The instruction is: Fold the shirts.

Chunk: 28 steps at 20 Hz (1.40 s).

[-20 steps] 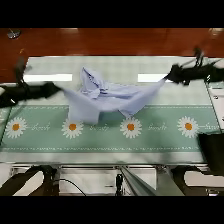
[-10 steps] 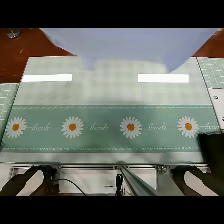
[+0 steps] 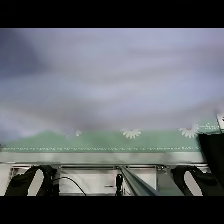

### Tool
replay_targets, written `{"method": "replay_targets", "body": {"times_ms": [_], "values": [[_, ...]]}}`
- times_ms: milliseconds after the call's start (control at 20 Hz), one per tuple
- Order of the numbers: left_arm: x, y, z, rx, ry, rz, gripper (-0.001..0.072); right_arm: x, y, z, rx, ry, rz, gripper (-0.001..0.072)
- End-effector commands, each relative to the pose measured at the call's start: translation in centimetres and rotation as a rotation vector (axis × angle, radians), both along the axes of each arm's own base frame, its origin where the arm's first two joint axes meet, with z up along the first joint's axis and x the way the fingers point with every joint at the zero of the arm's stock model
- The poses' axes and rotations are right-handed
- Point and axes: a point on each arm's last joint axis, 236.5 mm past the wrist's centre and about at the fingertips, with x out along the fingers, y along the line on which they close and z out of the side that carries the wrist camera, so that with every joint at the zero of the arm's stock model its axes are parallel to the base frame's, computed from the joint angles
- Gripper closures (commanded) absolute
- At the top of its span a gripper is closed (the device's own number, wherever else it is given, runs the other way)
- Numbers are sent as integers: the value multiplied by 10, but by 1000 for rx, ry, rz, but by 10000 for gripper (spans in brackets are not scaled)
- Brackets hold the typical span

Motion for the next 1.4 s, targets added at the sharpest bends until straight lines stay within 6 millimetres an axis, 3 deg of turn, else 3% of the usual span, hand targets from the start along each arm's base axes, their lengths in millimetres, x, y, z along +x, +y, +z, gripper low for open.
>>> {"method": "replay_targets", "body": {"times_ms": [0, 150, 250, 400, 500, 550, 700, 850, 1000, 1150, 1200, 1250, 1300, 1350], "values": [[3, 9, -31, -4, 119, 48, 685, -17, 2, -26, 3, 93, -5, 692], [65, 16, -113, -167, 374, -26, 685, 18, 20, -71, 56, 255, 110, 692], [108, 13, -185, -261, 557, -100, 685, 53, 28, -118, 100, 384, 178, 692], [161, 7, -307, -358, 822, -171, 685, 114, 16, -204, 199, 540, 158, 692], [193, 7, -370, -400, 914, -172, 685, 151, 7, -264, 268, 618, 129, 692], [212, 5, -389, -415, 928, -171, 685, 174, 0, -290, 295, 637, 105, 692], [279, -9, -427, -431, 918, -169, 685, 248, -22, -343, 354, 669, 46, 692], [334, -31, -468, -427, 956, -179, 685, 319, -25, -393, 463, 733, 58, 692], [367, -55, -496, -467, 1021, -208, 684, 373, -22, -438, 586, 808, 72, 691], [385, -63, -503, -668, 1041, -203, 683, 411, -15, -462, 757, 841, 80, 690], [387, -61, -501, -692, 1036, -198, 653, 419, -14, -463, 793, 840, 83, 514], [389, -58, -499, -699, 1029, -194, 377, 423, -13, -460, 802, 832, 98, 57], [387, -58, -497, -697, 1044, -199, -6, 423, -14, -456, 773, 829, 116, 84], [381, -55, -498, -679, 1094, -209, 4, 420, -18, -450, 751, 836, 130, 86]]}}
